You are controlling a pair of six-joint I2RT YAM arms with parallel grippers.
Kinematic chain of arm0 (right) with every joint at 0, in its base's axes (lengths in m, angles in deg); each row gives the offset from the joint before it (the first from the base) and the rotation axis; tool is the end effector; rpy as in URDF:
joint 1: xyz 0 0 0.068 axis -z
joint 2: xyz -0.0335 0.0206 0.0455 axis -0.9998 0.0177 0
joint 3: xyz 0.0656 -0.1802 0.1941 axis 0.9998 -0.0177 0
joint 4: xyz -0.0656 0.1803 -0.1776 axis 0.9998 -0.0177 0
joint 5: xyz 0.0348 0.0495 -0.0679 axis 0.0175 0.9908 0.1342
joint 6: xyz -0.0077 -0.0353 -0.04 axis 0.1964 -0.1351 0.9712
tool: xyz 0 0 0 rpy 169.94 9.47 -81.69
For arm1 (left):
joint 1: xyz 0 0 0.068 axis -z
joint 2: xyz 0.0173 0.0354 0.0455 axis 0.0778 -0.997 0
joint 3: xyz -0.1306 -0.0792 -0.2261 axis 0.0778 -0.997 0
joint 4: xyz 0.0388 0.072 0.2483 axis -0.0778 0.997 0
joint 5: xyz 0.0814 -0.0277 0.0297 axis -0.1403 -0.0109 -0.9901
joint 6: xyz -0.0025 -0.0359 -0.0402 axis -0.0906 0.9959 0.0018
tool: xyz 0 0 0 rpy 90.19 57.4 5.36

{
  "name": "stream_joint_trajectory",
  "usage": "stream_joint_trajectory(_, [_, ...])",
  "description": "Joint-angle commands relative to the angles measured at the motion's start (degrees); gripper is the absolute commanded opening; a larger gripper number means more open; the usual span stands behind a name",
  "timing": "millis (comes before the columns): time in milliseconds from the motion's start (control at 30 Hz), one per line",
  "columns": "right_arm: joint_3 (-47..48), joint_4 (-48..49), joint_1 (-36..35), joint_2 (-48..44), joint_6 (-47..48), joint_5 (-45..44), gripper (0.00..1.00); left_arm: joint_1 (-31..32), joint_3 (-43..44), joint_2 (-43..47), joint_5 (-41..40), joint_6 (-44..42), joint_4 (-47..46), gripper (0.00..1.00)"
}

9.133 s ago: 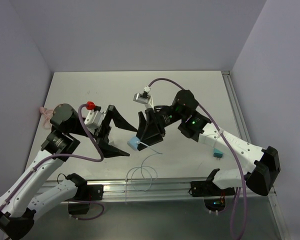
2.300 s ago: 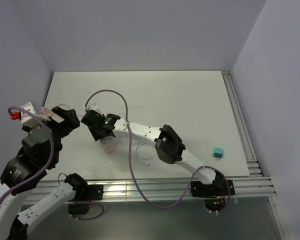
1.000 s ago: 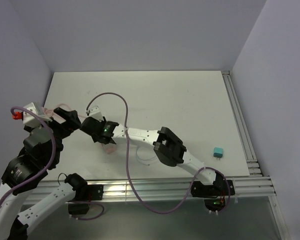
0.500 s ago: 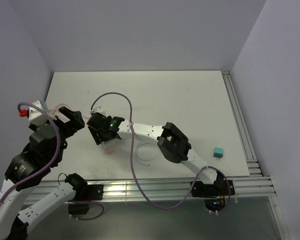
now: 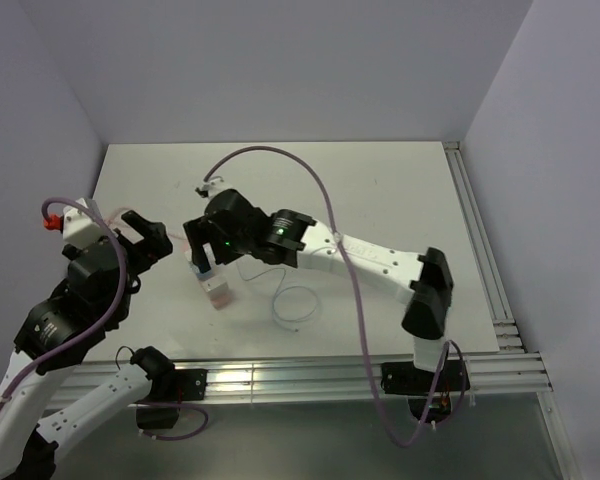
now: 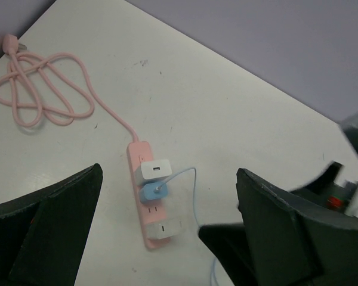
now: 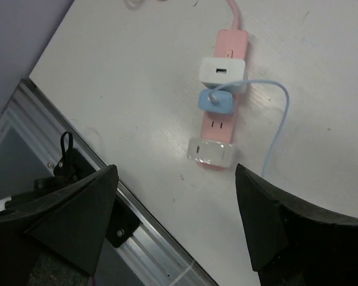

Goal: Insert the plug

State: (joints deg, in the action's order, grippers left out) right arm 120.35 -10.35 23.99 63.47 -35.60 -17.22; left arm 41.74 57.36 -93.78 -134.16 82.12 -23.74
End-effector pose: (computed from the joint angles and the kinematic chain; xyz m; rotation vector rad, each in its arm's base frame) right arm 0.1931 0.4055 0.3494 -0.7083 2.1912 0.7614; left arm 0.0782 -0.0281 0.4028 -0.5652 1.7401 -0.2079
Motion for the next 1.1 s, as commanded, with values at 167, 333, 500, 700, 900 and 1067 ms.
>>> stream_joint_trajectory(167, [-24.4, -12.4, 4.9, -26.7, -11.6, -12.3, 0.86, 0.1, -0.1, -4.1, 4.1, -2.0, -4.6, 0.99])
stream_joint_trajectory(333, [-39.1, -18.2, 22.5, -40.3, -23.3, -15.9, 0.86, 0.1, -1.1, -5.8, 10.9, -3.0, -6.7, 0.99])
stream_joint_trajectory(500, [-51.8, -22.0, 38.4, -53.2, -25.7, -13.2, 0.91, 0.1, -3.6, -5.8, 15.8, -1.3, -8.1, 0.99])
stream_joint_trajectory(700, [-61.7, -24.1, 60.0, -57.1, -26.8, -7.0, 0.9, 0.0, -6.0, -6.9, 19.6, 1.5, -9.0, 0.99])
stream_joint_trajectory(900, [-64.6, -26.7, 71.5, -53.2, -31.4, -8.8, 1.0, 0.1, -6.3, -9.0, 19.2, 1.1, -8.4, 0.99])
stream_joint_trajectory(1067, [-67.2, -22.9, 73.4, -48.4, -32.6, -8.1, 1.0, 0.0, -7.4, -9.7, 19.1, 1.0, -8.3, 1.0])
